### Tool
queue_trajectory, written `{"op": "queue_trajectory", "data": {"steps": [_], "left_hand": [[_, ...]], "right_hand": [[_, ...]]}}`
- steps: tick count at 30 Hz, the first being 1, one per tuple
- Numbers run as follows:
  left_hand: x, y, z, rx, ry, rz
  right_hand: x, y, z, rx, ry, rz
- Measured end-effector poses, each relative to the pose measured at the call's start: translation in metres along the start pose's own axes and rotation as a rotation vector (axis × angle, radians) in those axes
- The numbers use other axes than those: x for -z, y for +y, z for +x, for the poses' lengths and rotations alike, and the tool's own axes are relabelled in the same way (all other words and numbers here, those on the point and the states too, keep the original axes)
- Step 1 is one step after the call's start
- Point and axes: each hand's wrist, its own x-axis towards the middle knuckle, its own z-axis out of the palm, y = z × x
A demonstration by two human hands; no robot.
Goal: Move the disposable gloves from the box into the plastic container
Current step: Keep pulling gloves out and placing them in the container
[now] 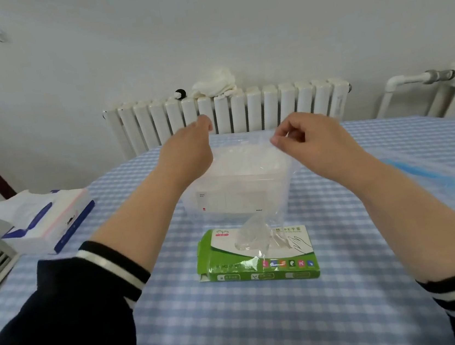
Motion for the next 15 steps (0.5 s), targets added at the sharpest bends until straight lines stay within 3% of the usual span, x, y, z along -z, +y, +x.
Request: {"op": "queue_trajectory", "data": {"steps": [2,4,8,12,15], "left_hand": [[-0.003,0.006,-0.021,-0.067,0.206,-0.197],[-0.007,0.015,-0.048,-0.121,0.245,-0.418],[-0.028,0.024,-0.091,-0.17,0.035,-0.548],[-0.038,0.021,-0.11,-0.149,-0.153,-0.578],[-0.046,0.017,-0.117,-0.047,-0.417,-0.758]], "right_hand": [[-0.001,-0.005,-0.016,-0.002,-0.15,0.032],[-0.005,-0.009,-0.03,-0.035,-0.316,-0.033],[-0.027,-0.004,-0.044,-0.064,-0.542,-0.469],[-0.045,0.006,-0.05,-0.106,-0.756,-0.237],[-0.056,0.017,-0.05,-0.056,-0.593,-0.038]]}}
